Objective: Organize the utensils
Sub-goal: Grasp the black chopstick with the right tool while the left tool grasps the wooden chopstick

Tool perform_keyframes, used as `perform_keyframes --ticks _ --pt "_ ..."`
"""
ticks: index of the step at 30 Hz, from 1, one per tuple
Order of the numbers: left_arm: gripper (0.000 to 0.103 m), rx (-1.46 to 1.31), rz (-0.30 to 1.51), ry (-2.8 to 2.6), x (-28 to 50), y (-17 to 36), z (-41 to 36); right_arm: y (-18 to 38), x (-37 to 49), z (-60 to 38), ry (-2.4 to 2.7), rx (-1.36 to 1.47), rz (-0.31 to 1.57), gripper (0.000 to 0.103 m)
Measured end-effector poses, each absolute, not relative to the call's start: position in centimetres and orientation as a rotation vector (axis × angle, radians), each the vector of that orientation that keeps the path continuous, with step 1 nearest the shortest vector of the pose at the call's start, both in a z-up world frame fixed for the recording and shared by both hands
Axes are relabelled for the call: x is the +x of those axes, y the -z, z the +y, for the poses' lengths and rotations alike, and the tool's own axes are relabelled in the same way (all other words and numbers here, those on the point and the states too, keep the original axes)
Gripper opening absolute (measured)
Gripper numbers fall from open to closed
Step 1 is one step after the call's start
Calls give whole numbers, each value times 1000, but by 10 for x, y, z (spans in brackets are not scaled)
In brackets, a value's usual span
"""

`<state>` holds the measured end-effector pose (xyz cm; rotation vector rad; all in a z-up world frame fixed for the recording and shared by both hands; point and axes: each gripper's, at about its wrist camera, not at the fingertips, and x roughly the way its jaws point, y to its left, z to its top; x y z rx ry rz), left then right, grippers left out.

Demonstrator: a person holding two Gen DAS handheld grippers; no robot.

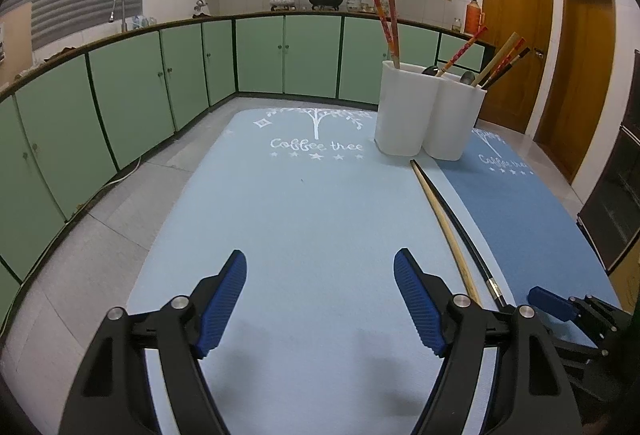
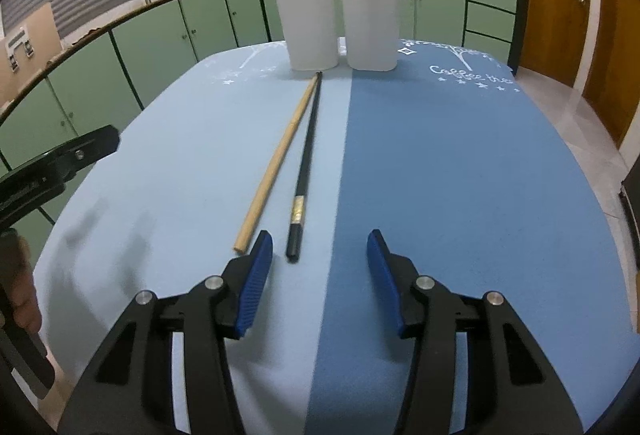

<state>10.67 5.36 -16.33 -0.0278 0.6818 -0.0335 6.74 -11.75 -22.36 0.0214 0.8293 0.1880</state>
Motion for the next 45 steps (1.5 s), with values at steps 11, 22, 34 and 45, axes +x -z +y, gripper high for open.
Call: perform_keyframes --ticks 11,22,34,45 --pt "75 -33 689 35 106 165 52 226 68 -107 -166 -5 824 20" --pt "75 -26 710 63 109 168 31 222 68 -133 -125 39 836 6" --pt "69 -51 759 115 110 190 -17 210 64 -190 -17 122 786 6" --pt "36 -51 828 112 114 210 -35 211 62 -197 -33 141 792 6"
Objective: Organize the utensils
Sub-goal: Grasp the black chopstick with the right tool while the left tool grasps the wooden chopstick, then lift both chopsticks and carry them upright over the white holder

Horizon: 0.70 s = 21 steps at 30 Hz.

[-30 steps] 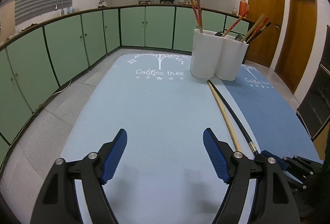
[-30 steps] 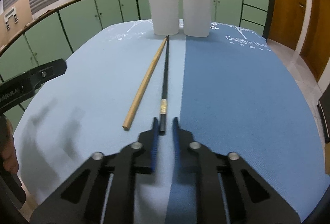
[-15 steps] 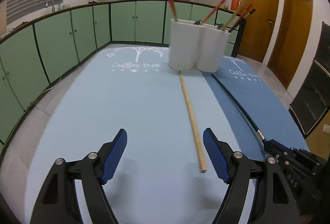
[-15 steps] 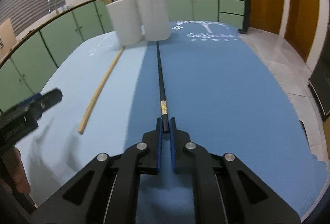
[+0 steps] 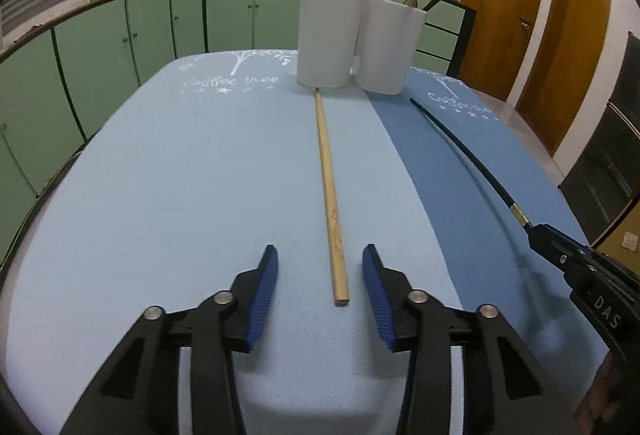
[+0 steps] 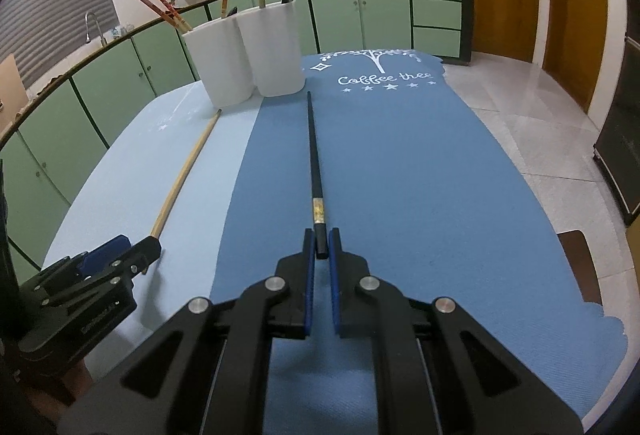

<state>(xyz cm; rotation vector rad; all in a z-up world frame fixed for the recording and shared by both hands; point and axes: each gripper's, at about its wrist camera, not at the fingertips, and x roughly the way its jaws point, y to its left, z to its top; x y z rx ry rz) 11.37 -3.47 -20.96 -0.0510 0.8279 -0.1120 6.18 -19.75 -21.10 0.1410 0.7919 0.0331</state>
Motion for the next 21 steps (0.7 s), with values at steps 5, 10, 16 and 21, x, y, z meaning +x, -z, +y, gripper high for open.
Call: perform_keyframes --ticks 5,10,16,21 --pt "13 -58 833 103 113 213 -37 211 64 -196 -39 140 794 6" --pt "7 -44 837 103 113 213 -40 210 64 -197 -38 138 790 6" --pt "6 -37 832 108 111 200 -39 204 64 -198 -43 122 774 6" --pt "6 -7 791 126 105 178 -41 192 63 -199 -46 97 742 6"
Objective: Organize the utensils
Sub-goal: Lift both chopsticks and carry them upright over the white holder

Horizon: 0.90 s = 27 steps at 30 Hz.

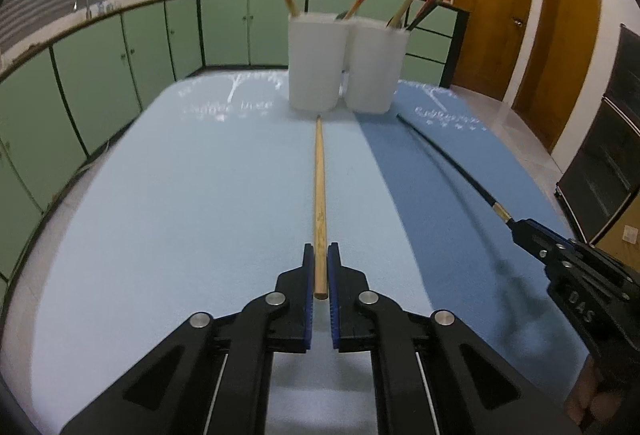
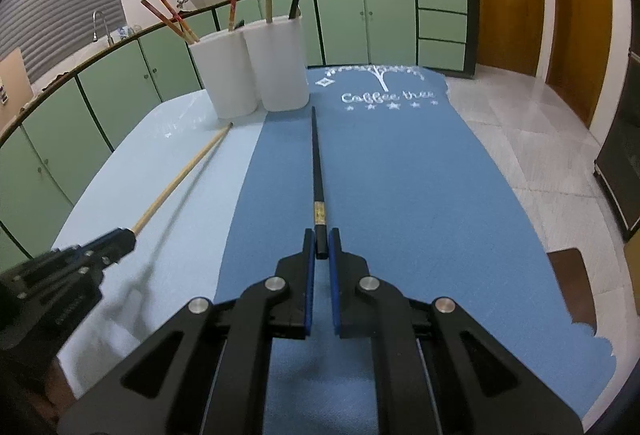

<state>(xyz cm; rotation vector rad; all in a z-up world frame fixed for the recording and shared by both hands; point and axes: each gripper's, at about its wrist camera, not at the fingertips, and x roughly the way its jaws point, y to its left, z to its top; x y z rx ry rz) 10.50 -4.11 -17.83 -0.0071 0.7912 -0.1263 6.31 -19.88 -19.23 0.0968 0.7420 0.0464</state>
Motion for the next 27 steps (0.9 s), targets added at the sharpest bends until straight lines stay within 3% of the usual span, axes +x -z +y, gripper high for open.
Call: perform_keyframes --ticks 27 --pt "6 -43 527 149 120 57 -24 69 95 -224 -158 129 572 6"
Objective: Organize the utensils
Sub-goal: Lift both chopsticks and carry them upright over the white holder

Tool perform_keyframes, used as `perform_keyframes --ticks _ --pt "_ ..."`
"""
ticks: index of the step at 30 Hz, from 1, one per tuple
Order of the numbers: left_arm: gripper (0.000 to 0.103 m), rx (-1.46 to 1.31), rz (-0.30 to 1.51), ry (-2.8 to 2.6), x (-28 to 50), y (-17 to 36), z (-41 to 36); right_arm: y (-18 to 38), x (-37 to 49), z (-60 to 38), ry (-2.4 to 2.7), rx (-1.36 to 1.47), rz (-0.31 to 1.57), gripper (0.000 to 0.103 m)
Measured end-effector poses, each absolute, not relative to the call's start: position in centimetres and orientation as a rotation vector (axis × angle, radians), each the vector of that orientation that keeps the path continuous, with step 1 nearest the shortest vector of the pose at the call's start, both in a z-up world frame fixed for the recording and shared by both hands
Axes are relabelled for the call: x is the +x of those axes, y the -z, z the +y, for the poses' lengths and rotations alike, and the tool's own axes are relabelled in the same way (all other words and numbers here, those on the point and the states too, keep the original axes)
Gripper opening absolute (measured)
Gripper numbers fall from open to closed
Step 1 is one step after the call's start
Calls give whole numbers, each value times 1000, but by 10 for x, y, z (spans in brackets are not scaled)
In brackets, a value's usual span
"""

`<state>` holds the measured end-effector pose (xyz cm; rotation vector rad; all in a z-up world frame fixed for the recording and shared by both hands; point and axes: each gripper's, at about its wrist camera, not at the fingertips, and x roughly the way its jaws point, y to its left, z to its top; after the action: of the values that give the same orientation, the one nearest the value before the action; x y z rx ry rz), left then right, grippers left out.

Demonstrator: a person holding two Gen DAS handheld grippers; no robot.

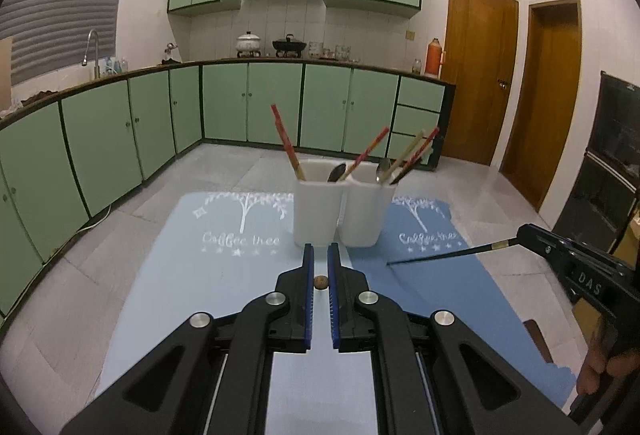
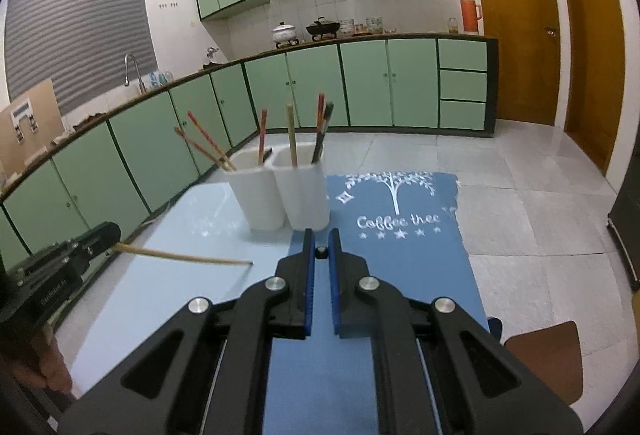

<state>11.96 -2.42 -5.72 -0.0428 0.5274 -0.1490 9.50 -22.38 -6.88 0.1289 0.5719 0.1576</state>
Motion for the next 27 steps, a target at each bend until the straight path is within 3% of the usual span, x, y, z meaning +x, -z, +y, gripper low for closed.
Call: perform_keyframes --ticks 27 --pt "6 -31 470 257 161 -2 -22 -13 150 -220 -380 101 608 6"
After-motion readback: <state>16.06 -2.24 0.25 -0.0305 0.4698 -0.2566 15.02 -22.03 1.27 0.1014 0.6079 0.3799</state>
